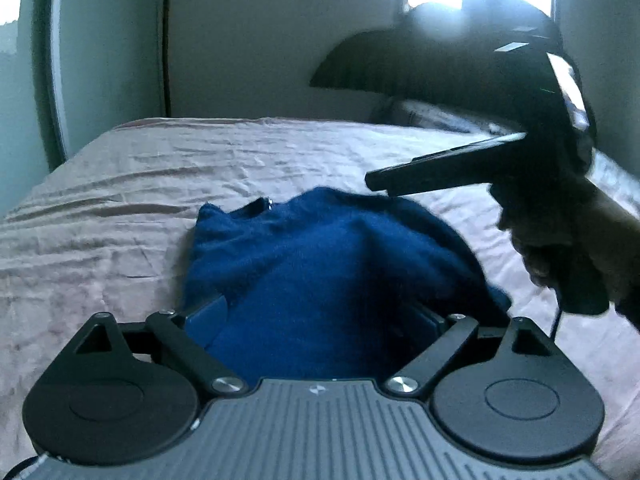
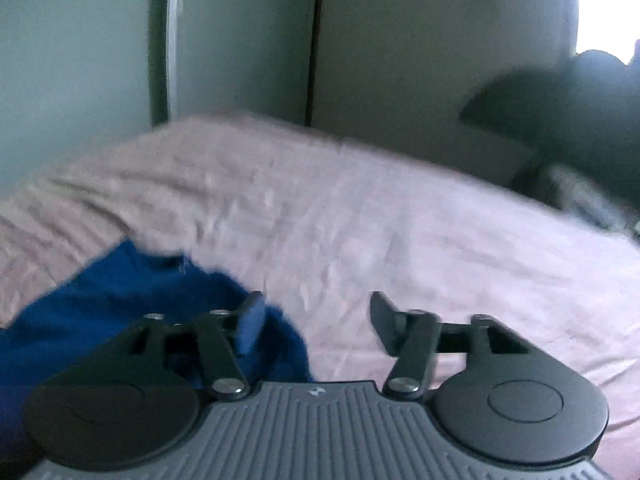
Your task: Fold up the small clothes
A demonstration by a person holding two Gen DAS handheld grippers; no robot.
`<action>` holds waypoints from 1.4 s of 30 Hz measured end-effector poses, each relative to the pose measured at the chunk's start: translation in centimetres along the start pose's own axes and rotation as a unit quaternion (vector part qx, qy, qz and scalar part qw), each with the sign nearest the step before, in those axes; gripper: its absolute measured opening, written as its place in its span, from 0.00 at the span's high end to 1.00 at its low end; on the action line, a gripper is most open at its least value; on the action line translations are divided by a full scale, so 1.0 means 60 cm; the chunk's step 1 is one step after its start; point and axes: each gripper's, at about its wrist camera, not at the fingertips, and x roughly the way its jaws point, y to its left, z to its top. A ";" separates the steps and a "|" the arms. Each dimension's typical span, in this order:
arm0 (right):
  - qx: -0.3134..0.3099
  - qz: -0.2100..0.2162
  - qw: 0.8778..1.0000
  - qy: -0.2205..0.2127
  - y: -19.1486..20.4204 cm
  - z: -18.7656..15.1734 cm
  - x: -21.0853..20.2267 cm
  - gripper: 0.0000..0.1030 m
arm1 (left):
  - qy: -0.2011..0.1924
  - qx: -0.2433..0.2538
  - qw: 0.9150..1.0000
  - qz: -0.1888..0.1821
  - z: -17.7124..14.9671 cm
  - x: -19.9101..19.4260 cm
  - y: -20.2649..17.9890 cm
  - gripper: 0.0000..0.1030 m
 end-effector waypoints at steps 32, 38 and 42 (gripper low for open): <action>-0.129 0.023 0.987 0.089 0.089 -0.032 -0.019 0.11 | -0.017 0.039 0.999 0.020 -0.052 0.004 -0.017 0.00; -0.056 -0.054 0.997 0.015 0.056 -0.036 -0.100 0.10 | -0.020 0.029 0.999 0.012 -0.054 0.007 -0.005 0.00; -0.056 -0.015 0.998 0.001 0.083 -0.054 -0.156 0.10 | -0.023 0.035 0.999 0.018 -0.056 0.007 -0.010 0.00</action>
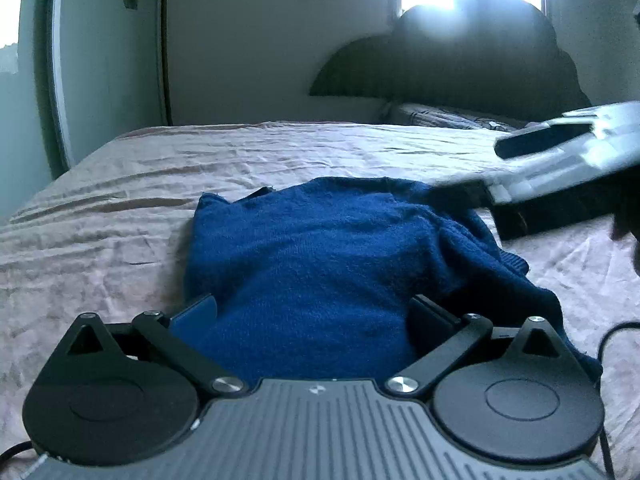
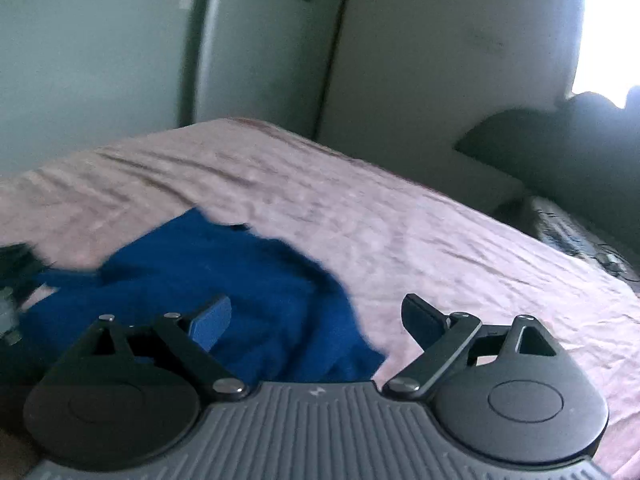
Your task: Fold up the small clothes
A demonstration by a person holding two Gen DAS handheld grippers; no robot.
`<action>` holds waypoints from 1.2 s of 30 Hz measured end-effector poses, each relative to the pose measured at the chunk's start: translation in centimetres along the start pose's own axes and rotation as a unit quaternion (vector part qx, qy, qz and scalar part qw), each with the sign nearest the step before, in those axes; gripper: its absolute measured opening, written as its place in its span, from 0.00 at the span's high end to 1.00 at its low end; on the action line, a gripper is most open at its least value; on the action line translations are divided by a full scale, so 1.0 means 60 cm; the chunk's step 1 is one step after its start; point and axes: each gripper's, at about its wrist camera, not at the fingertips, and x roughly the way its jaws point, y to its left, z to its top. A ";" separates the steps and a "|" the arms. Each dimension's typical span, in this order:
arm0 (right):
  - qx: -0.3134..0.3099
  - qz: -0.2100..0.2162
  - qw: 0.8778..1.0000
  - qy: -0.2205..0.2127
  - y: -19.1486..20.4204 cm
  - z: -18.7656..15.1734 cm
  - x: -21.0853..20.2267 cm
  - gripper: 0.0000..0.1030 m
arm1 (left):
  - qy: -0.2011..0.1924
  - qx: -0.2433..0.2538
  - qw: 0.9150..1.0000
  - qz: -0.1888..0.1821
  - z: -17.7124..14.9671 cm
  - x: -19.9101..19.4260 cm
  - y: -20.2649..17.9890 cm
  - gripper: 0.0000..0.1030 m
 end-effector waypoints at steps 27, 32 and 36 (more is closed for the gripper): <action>0.158 0.016 0.987 0.026 -0.058 -0.120 0.023 0.00 | -0.004 0.016 1.000 0.002 -0.002 -0.010 -0.006 0.00; 0.156 0.000 0.987 0.028 -0.053 -0.115 -0.009 0.00 | -0.013 0.005 1.000 0.015 -0.009 -0.061 0.002 0.01; 0.130 -0.015 0.991 -0.022 -0.032 -0.105 -0.072 0.00 | 0.000 -0.025 0.999 0.022 -0.024 -0.086 0.031 0.06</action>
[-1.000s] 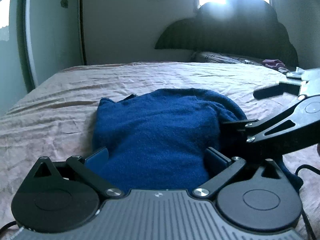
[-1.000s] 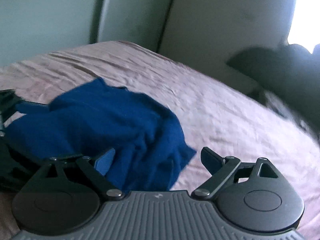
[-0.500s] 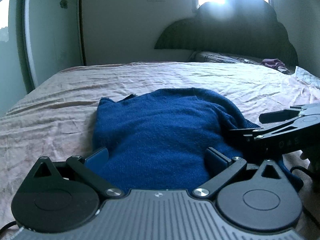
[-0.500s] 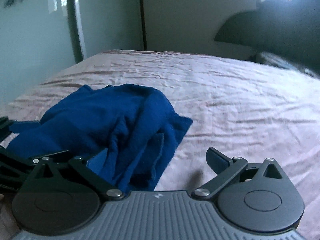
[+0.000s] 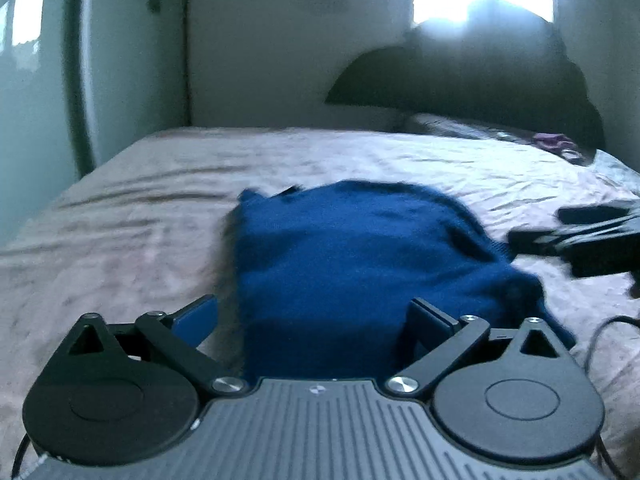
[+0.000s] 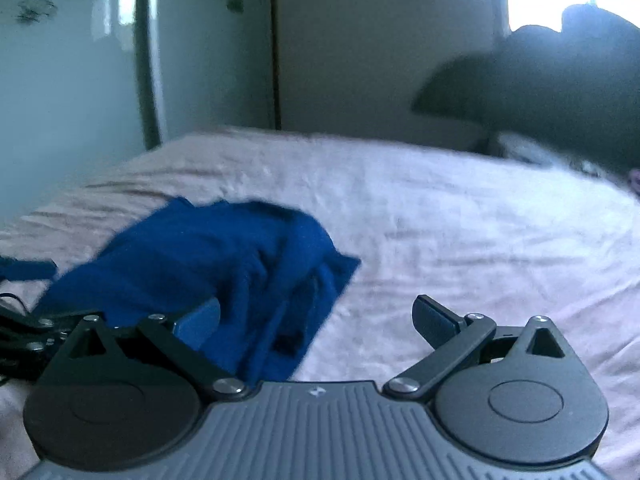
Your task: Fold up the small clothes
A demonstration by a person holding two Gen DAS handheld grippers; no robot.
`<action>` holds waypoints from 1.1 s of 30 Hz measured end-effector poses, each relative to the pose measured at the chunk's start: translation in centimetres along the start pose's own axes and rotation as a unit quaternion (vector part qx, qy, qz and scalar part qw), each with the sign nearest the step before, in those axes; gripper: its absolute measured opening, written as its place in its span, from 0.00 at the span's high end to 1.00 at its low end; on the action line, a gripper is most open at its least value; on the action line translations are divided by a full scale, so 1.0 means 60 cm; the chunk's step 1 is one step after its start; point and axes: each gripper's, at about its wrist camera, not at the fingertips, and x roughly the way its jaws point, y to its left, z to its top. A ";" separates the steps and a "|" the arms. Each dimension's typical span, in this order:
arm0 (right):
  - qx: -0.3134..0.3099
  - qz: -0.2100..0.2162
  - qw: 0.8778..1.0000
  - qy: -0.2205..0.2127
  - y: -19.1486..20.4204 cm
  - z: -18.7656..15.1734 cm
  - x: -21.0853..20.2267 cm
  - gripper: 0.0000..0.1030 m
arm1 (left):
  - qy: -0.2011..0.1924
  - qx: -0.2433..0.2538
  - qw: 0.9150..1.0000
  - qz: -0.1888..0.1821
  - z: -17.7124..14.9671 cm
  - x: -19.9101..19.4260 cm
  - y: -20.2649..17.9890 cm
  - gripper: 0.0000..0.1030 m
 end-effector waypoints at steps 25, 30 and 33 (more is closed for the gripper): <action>-0.024 0.080 0.995 0.057 0.073 -0.060 -0.006 0.00 | 0.040 -0.059 0.997 0.004 -0.026 0.019 0.037 0.00; 0.036 0.092 0.993 0.067 0.039 -0.070 0.004 0.00 | 0.041 -0.059 0.997 0.004 -0.026 0.020 0.039 0.00; 0.030 0.086 0.993 0.069 0.044 -0.072 0.006 0.00 | 0.042 -0.060 0.997 0.004 -0.026 0.020 0.039 0.00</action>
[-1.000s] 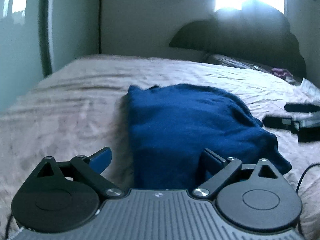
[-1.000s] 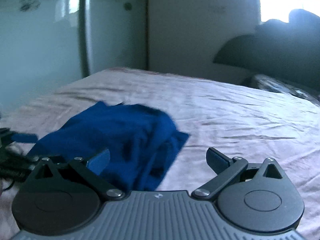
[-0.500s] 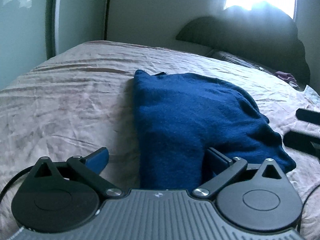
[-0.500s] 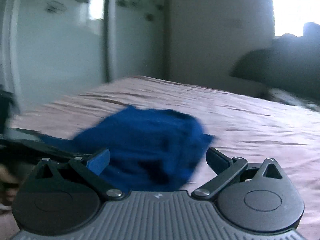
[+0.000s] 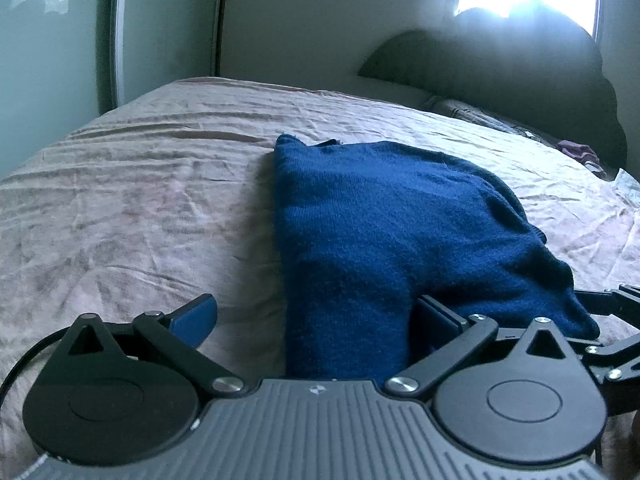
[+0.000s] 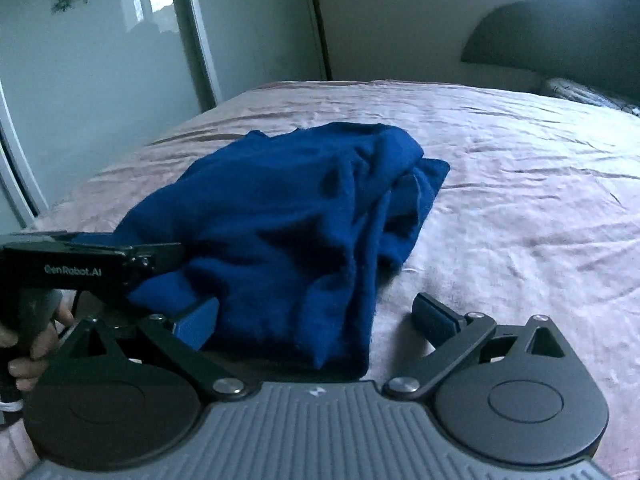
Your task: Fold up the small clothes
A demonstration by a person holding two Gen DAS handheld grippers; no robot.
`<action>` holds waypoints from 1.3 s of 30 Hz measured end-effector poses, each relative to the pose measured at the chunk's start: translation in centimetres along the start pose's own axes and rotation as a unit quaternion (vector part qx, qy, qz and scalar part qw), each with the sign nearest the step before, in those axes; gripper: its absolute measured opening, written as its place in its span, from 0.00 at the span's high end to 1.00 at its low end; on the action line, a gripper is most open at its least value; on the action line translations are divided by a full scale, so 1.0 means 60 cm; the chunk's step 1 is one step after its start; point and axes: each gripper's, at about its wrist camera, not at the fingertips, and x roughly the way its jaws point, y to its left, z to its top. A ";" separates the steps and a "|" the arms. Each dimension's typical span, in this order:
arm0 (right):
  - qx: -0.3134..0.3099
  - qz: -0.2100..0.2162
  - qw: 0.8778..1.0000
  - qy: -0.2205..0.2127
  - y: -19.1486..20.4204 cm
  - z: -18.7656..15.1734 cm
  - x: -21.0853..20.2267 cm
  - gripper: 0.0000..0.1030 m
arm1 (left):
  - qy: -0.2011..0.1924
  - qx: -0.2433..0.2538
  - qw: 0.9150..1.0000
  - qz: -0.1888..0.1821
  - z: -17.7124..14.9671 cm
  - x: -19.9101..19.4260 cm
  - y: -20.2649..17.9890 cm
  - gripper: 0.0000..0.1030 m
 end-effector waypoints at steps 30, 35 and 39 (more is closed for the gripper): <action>0.045 -0.096 0.994 0.000 0.011 -0.021 -0.051 0.00 | 0.023 0.021 0.999 0.020 -0.012 -0.045 -0.038 0.00; 0.026 -0.105 0.994 0.016 0.028 -0.034 -0.056 0.00 | 0.021 0.015 0.999 0.029 -0.020 -0.056 -0.037 0.00; 0.019 -0.107 0.994 0.021 0.042 -0.040 -0.057 0.00 | 0.021 0.015 0.999 0.032 -0.025 -0.066 -0.035 0.00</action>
